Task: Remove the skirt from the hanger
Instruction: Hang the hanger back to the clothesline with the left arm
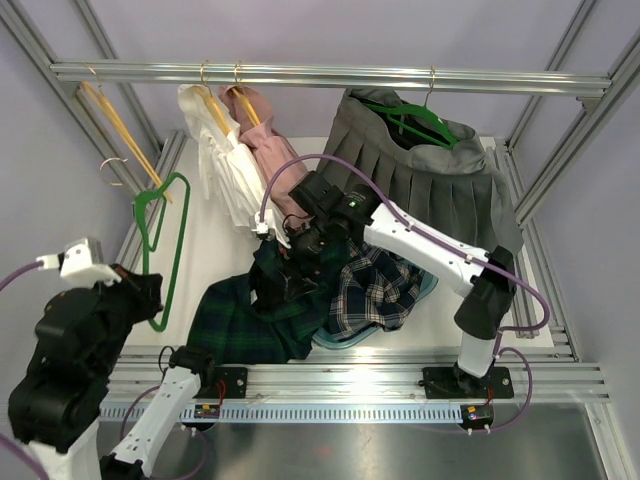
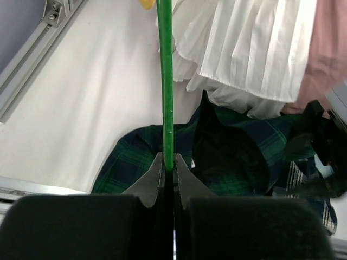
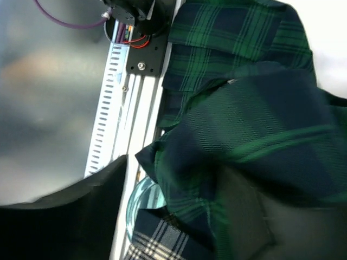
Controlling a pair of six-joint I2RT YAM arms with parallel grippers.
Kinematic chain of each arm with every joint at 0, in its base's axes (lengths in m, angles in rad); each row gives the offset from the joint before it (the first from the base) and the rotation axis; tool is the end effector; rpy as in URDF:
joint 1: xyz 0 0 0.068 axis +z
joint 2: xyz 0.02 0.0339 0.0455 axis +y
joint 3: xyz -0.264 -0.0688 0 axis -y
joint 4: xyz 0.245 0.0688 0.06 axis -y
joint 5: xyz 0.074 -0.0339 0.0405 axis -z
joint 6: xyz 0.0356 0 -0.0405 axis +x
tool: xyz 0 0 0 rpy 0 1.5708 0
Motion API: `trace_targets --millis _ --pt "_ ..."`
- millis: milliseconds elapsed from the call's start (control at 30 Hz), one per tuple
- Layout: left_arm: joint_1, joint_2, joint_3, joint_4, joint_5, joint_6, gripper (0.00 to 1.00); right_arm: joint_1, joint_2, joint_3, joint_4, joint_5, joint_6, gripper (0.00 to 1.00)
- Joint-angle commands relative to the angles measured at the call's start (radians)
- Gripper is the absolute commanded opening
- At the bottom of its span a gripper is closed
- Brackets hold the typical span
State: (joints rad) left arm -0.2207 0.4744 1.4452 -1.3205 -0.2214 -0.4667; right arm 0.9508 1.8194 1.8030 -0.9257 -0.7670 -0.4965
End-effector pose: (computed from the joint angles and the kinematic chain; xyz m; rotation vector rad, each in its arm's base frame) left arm -0.0216 0.0129 0.4329 -0.3825 1.8811 -0.2510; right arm 0.2062 0.3314 0.3448 -1.8754 1.6340 1.1501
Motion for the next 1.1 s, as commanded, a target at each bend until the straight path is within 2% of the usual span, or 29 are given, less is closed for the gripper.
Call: trace_targets --millis 0,67,200,333,433,633,933,1067 --pt "0.000 0.065 -0.048 0.245 -0.070 -0.043 0.00 0.008 -0.028 0.102 -0.162 0.006 -0.189 0.83" --pt "0.000 0.088 -0.065 0.297 -0.123 -0.050 0.00 0.005 -0.063 0.079 -0.212 0.021 -0.258 0.94" --pt "0.000 0.127 -0.094 0.394 -0.176 -0.032 0.00 -0.014 -0.192 -0.043 -0.206 0.046 -0.321 1.00" --pt "0.000 0.184 -0.101 0.454 -0.158 0.003 0.00 -0.046 -0.305 -0.111 -0.235 0.049 -0.355 1.00" --pt "0.000 0.181 -0.108 0.452 -0.144 0.042 0.00 -0.119 -0.351 -0.081 -0.266 -0.023 -0.388 0.99" --pt "0.000 0.171 -0.094 0.429 -0.211 0.063 0.00 -0.172 -0.385 -0.033 -0.286 -0.087 -0.421 1.00" --pt "0.000 0.214 -0.106 0.503 -0.168 0.043 0.00 -0.193 -0.382 -0.033 -0.147 -0.100 -0.222 1.00" --pt "0.000 0.221 -0.117 0.515 -0.110 0.056 0.00 -0.214 -0.391 -0.022 -0.139 -0.117 -0.217 0.99"
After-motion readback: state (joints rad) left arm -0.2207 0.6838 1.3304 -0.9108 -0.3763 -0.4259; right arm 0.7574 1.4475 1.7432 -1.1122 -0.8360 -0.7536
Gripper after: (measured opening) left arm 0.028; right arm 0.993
